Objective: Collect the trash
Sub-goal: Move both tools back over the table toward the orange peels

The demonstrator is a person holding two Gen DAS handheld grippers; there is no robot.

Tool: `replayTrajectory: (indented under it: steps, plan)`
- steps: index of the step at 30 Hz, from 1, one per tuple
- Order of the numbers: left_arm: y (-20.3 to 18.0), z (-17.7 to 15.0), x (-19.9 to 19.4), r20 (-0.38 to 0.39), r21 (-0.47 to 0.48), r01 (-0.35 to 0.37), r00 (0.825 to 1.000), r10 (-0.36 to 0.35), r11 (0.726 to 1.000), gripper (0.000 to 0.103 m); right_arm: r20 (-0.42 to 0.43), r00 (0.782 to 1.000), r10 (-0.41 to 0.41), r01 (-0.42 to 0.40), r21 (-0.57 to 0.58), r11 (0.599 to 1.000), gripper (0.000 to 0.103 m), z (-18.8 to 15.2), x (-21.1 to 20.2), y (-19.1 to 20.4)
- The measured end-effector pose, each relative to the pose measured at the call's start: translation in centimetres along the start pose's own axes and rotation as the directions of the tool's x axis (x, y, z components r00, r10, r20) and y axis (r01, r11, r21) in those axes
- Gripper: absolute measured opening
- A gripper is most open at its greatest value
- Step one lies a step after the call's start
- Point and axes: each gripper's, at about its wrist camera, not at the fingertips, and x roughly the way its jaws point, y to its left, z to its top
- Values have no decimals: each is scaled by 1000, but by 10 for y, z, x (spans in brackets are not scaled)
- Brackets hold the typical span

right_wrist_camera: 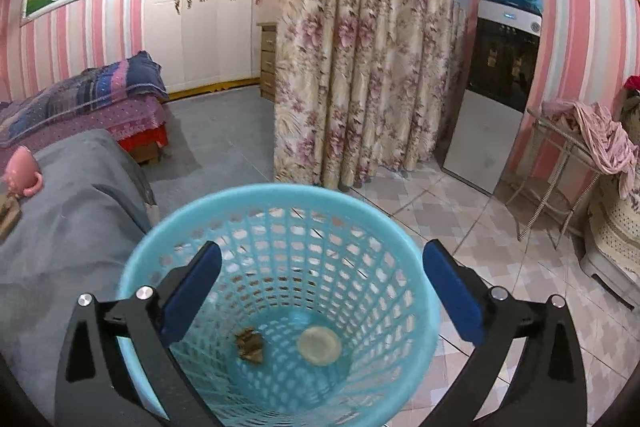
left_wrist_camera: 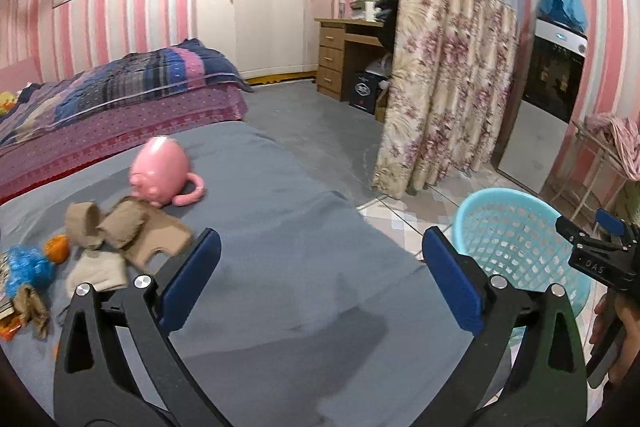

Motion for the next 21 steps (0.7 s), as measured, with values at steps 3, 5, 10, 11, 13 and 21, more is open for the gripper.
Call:
replayTrajectory:
  steps: [3,5,10,11,13,21]
  plan:
    - [23,0,-15,9,-29,-33,999,34,999,97,21,999,34,-34,0,999,98,4,-12,19]
    - [40,-1,-27,17,-43,-68,998,68,997,97,32,997,64,-64,-10,998,99,7,-20,36]
    - [85,-7,-54,30,-69,-149,988,151,986,97,44,990,138,-136,-42,990,98,12,-34,82]
    - [94,-8,-59,32,-76,-163,986,166,984,97,46,986,159,-157,-54,986,99,13,-38,97]
    - [113,-13,-69,32,-90,-195,980,199,977,97,49,982,184,-180,-76,981,98,15,-43,115]
    - [180,-36,-94,6,-144,-286,957,290,947,97,51,953,298,-287,-162,944,98,13,-69,198]
